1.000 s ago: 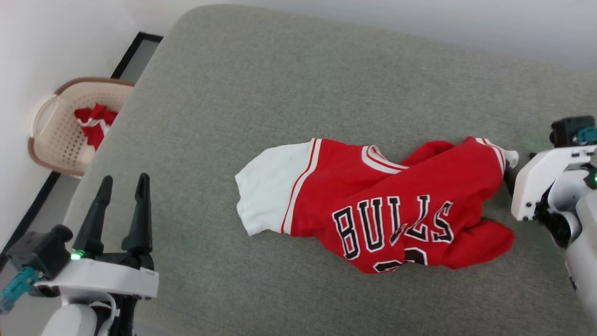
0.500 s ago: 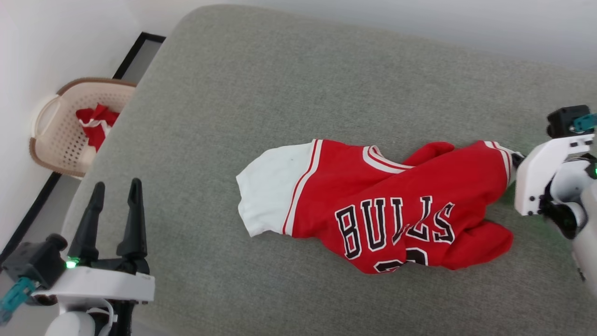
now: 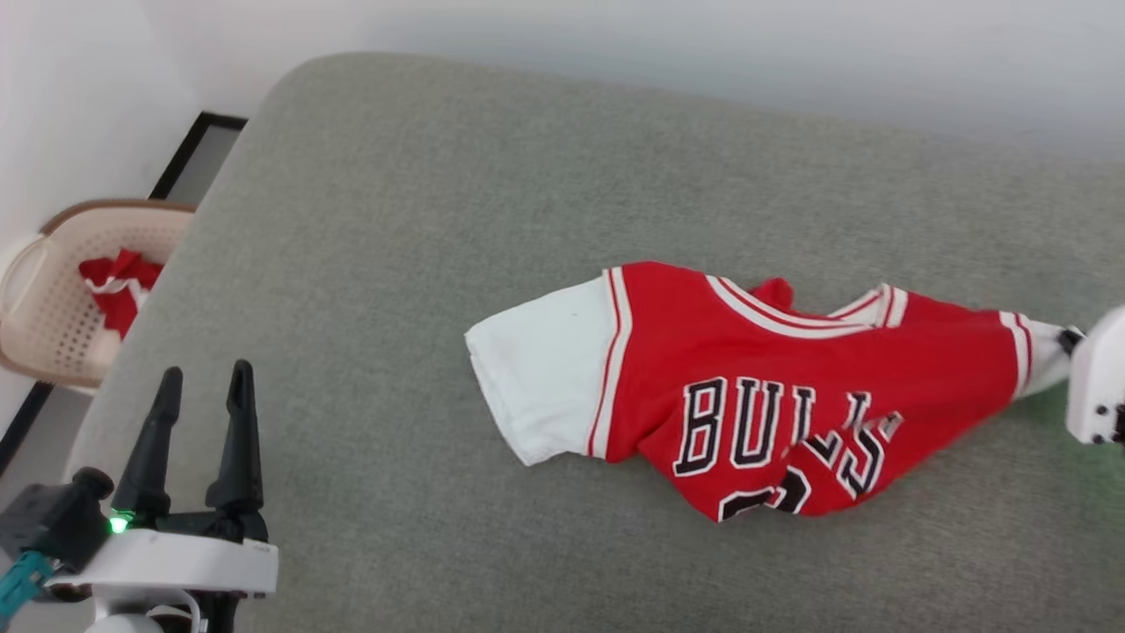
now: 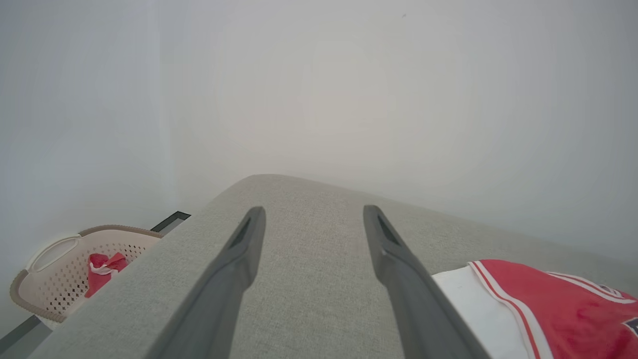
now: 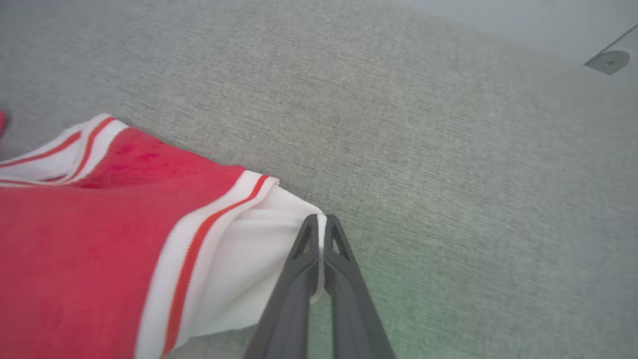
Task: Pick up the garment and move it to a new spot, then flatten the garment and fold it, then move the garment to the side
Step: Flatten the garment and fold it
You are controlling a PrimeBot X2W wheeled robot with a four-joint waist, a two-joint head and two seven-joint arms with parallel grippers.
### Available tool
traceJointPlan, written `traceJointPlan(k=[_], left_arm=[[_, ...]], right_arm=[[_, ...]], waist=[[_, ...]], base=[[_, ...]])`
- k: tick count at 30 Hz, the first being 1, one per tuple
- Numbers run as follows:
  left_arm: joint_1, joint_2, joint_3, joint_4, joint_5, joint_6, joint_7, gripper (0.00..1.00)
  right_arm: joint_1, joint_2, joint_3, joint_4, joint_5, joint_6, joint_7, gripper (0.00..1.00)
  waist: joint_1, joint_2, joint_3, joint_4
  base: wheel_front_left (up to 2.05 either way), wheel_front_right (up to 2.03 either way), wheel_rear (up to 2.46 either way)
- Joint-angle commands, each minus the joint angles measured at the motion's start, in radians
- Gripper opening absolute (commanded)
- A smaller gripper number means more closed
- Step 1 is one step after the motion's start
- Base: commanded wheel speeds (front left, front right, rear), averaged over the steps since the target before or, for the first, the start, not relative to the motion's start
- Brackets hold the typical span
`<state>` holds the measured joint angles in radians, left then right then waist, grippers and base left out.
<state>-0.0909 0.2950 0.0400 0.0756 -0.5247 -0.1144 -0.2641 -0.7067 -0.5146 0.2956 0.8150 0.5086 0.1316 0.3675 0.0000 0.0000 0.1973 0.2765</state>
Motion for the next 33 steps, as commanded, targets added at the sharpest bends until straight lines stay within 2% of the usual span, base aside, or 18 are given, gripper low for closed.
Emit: traceJointPlan(k=[1,6,12,13,14,15,16,17,23,33], left_arm=[[0.013,0.004,0.002,-0.001,0.009,-0.005,0.000,1.00],[0.027,0.010,-0.005,0.003,0.010,-0.008,0.000,1.00],[0.030,0.017,-0.023,0.012,0.008,-0.009,0.004,1.00],[0.030,0.019,-0.025,0.014,0.006,-0.009,0.007,1.00],[0.030,0.021,-0.028,0.014,0.003,-0.010,0.007,1.00],[0.029,0.023,-0.031,0.015,0.000,-0.011,0.010,1.00],[0.028,0.025,-0.034,0.014,-0.003,-0.011,0.013,1.00],[0.027,0.028,-0.038,0.014,-0.005,-0.010,0.015,1.00],[0.023,0.058,-0.049,-0.006,-0.028,-0.012,0.045,1.00],[-0.004,0.128,-0.075,-0.049,-0.085,-0.016,0.159,1.00]], right_arm=[[0.020,-0.013,-0.011,-0.013,0.013,-0.002,0.005,0.00],[0.087,-0.037,-0.059,-0.058,0.027,-0.002,0.028,0.00],[0.150,0.005,-0.106,-0.052,0.011,-0.002,0.021,0.00],[0.154,0.016,-0.111,-0.048,0.005,-0.002,0.017,0.09],[0.156,0.026,-0.116,-0.043,0.000,-0.002,0.011,0.31],[0.158,0.033,-0.123,-0.037,-0.003,-0.002,0.006,0.47],[0.159,0.040,-0.126,-0.030,-0.009,-0.002,0.000,0.85],[0.159,0.047,-0.127,-0.024,-0.010,-0.002,-0.002,1.00],[0.137,0.070,-0.143,-0.036,-0.019,-0.002,-0.025,1.00],[0.198,0.077,-0.173,-0.197,-0.017,-0.002,-0.161,1.00]], waist=[[0.0000,0.0000,-0.022,-0.023],[0.0000,0.0000,-0.040,-0.045],[0.0000,0.0000,-0.057,-0.058],[0.0000,0.0000,-0.060,-0.059],[0.0000,0.0000,-0.063,-0.061],[0.0000,0.0000,-0.065,-0.063],[0.0000,0.0000,-0.067,-0.065],[0.0000,0.0000,-0.070,-0.067],[0.0000,0.0000,-0.083,-0.098],[0.0000,0.0000,-0.097,-0.169]], base=[[0.00,0.00,0.00],[0.00,0.00,0.00],[0.00,0.00,0.00],[0.00,0.00,0.00],[0.00,0.00,0.00],[0.00,0.00,0.00],[0.00,0.00,0.00],[0.00,0.00,0.00],[0.00,0.00,0.00],[0.00,0.00,0.00]])
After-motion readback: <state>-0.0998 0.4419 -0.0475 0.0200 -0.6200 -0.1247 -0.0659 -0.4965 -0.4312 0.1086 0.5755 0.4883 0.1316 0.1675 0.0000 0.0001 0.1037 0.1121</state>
